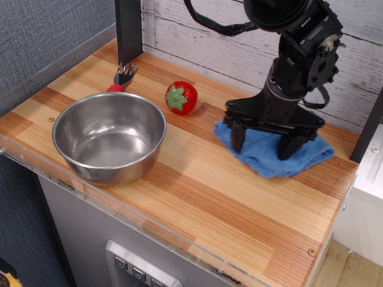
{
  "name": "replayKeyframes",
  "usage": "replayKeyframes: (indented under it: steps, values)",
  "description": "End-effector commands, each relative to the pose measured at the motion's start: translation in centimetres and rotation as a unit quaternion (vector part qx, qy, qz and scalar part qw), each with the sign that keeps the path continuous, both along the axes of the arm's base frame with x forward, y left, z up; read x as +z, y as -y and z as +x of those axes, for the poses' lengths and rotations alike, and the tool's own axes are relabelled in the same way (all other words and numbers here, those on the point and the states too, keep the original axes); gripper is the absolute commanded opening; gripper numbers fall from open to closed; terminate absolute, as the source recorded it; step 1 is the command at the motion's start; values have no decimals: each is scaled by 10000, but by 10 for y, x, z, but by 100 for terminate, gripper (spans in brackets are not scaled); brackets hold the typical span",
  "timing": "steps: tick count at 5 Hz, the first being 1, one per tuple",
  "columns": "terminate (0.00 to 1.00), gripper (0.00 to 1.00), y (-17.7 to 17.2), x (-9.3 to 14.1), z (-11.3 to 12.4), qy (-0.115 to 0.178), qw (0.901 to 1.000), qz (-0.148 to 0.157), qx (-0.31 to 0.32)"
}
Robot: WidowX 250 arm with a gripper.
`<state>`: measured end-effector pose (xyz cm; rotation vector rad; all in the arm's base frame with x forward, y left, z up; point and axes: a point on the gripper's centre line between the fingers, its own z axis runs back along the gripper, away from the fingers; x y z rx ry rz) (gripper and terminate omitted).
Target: PICK UP THE BLUE TOWEL AND PUT ANOTHER SIDE OF THE TOWEL
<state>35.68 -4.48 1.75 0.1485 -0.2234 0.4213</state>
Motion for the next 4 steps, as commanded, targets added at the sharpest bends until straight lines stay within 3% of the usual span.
replayKeyframes:
  steps: [1,4]
  values:
    - [0,100,9,51,9,546,9984,-125,-55]
    - [0,100,26,97,13,942,9952,-212,-181]
